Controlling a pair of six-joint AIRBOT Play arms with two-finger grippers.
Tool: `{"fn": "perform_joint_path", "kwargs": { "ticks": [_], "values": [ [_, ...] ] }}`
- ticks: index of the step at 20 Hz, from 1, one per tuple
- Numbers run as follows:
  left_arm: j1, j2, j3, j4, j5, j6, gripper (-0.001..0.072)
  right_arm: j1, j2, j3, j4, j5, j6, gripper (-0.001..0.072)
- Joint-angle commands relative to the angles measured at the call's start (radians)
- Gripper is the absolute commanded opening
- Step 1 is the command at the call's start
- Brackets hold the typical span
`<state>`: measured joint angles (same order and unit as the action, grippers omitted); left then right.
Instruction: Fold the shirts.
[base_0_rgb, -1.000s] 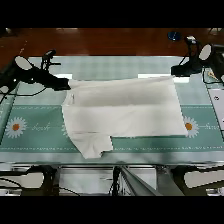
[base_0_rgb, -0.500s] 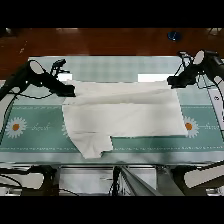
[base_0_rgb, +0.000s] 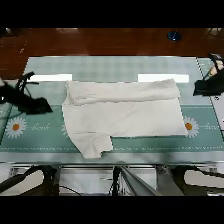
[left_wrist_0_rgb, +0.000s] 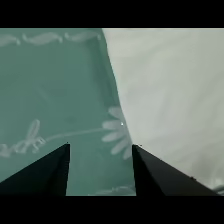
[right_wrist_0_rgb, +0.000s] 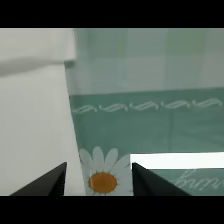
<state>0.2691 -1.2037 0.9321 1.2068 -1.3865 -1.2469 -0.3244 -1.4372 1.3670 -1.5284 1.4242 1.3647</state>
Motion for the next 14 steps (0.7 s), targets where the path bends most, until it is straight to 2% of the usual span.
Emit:
{"fn": "perform_joint_path", "kwargs": {
  "ticks": [1, 3, 4, 7, 10, 14],
  "values": [
    [0.128, 0.263, -0.383, -0.158, 0.01, 0.093, 0.0556, -0.177, 0.119, -0.226, 0.253, -0.009, -0.115, 0.0484],
    [0.135, 0.333, -0.527, -0.227, 0.017, 0.113, 0.0556, -0.239, 0.134, -0.318, 0.355, -0.009, -0.167, 0.0515],
    [0.121, 0.336, -0.504, -0.221, 0.005, 0.111, 0.0557, -0.254, 0.133, -0.344, 0.376, -0.007, -0.175, 0.0544],
    [0.114, 0.329, -0.496, -0.271, 0.033, 0.109, 0.0557, -0.26, 0.134, -0.36, 0.389, -0.008, -0.18, 0.0543],
    [0.088, 0.275, -0.498, -0.273, 0.035, 0.11, 0.0557, -0.26, 0.134, -0.36, 0.405, -0.025, -0.184, 0.0544],
    [-0.055, 0.151, -0.498, -0.274, 0.091, 0.109, 0.0557, -0.26, 0.134, -0.36, 0.404, -0.028, -0.185, 0.0543]
  ]
}}
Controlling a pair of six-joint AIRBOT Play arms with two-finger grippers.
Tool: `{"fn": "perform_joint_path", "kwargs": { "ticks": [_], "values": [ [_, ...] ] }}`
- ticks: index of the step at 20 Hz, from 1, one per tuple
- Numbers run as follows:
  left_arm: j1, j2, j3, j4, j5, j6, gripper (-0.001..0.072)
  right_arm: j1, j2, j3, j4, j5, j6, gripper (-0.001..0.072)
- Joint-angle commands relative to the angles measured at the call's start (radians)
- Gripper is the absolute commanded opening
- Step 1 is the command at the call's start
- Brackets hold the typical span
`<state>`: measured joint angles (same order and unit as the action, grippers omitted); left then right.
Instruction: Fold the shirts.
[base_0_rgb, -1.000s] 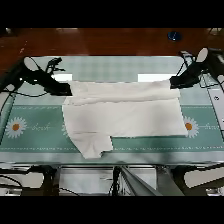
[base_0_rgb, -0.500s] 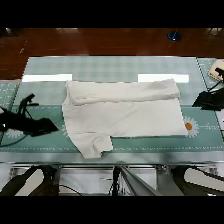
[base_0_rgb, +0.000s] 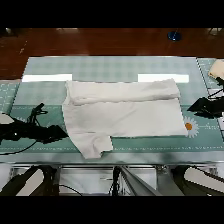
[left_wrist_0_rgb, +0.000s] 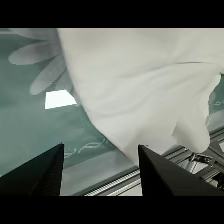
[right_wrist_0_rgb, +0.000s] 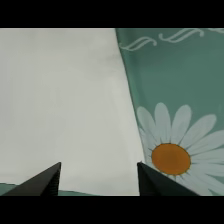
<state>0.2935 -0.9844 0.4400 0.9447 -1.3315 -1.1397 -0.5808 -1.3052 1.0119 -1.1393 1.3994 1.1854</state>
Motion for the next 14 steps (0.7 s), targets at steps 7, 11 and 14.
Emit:
{"fn": "perform_joint_path", "kwargs": {
  "ticks": [7, 11, 14],
  "values": [
    [-0.201, -0.227, -0.005, -0.126, 0.273, -0.002, 0.0448, -0.004, 0.002, -0.005, 0.011, 0.005, -0.006, 0.0543],
    [-0.195, -0.262, -0.005, -0.145, 0.278, 0.003, 0.0033, -0.004, 0.002, -0.005, 0.0, 0.019, -0.006, 0.0543],
    [-0.18, -0.261, -0.001, -0.141, 0.229, 0.024, 0.0031, -0.006, 0.001, -0.01, -0.104, 0.037, 0.015, 0.0581]
  ]
}}
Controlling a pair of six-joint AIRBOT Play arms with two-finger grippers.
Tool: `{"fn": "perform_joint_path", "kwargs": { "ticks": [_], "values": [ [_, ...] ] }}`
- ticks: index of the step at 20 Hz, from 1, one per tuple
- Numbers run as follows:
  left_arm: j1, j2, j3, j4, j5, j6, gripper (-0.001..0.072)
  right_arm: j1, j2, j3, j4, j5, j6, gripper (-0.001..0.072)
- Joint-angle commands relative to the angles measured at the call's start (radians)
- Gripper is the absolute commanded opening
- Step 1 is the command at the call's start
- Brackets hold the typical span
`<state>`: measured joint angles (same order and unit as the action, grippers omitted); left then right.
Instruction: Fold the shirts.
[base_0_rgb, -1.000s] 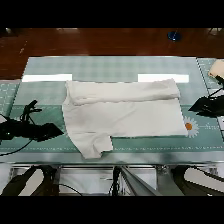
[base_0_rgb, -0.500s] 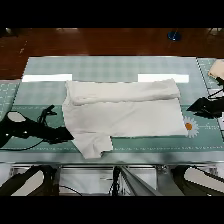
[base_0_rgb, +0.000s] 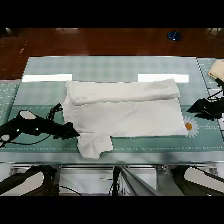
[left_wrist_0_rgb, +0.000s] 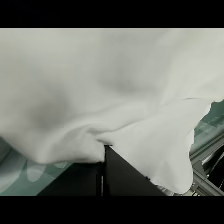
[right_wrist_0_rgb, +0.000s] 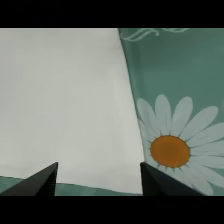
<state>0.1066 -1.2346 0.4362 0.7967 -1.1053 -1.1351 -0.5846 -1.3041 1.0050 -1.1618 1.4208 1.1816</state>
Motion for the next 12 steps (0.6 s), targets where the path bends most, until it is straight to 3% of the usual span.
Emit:
{"fn": "perform_joint_path", "kwargs": {
  "ticks": [1, 4, 12],
  "values": [
    [0.013, -0.011, 0.003, 0.007, -0.014, 0.028, 0.0031, -0.013, 0.0, -0.016, -0.095, 0.015, 0.026, 0.0587],
    [0.013, -0.011, 0.003, 0.019, -0.033, 0.029, 0.0032, -0.094, 0.0, -0.105, -0.021, 0.026, 0.007, 0.0588],
    [0.013, -0.011, 0.003, 0.018, -0.032, 0.043, 0.0031, -0.143, -0.044, -0.271, -0.022, -0.065, -0.017, 0.0578]
  ]
}}
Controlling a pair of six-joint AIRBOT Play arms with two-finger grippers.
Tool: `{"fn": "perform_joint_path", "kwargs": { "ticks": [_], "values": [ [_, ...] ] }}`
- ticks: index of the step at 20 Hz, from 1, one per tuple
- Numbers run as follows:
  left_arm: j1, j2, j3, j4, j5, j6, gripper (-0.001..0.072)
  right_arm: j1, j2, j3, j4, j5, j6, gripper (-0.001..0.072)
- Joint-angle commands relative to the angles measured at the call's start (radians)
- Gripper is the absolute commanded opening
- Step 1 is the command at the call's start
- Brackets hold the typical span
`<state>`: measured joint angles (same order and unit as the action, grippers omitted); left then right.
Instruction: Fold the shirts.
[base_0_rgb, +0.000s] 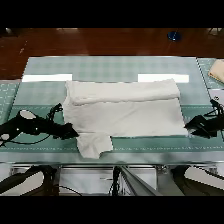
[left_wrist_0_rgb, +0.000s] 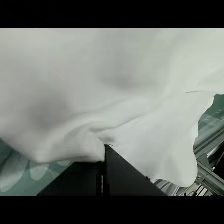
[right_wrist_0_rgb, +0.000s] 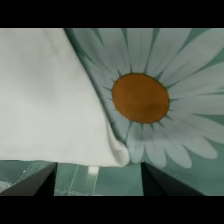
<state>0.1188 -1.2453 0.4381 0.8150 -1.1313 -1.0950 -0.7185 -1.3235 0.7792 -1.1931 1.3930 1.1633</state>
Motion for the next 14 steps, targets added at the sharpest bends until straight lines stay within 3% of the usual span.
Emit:
{"fn": "perform_joint_path", "kwargs": {
  "ticks": [1, 2, 3, 6, 11, 14],
  "values": [
    [0.001, 0.0, 0.001, 0.0, -0.006, 0.003, 0.0032, -0.009, -0.039, -0.057, 0.031, -0.061, 0.012, 0.0575],
    [0.001, 0.0, 0.001, 0.0, -0.006, 0.003, 0.0032, -0.009, -0.052, -0.07, 0.069, -0.092, 0.023, 0.0551],
    [0.001, 0.0, 0.001, 0.0, -0.006, 0.009, 0.0032, -0.009, -0.061, -0.081, 0.11, -0.122, 0.024, 0.0466],
    [0.001, 0.0, 0.005, 0.0, -0.007, 0.014, 0.0032, -0.009, -0.068, -0.087, 0.217, -0.169, 0.024, 0.0018],
    [0.001, 0.088, 0.151, -0.017, -0.079, 0.028, 0.003, -0.009, -0.001, -0.002, 0.484, 0.007, -0.119, 0.0018],
    [0.001, 0.197, 0.313, -0.055, -0.023, 0.025, 0.003, 0.021, 0.1, 0.061, 0.694, -0.065, -0.127, 0.0018]
  ]
}}
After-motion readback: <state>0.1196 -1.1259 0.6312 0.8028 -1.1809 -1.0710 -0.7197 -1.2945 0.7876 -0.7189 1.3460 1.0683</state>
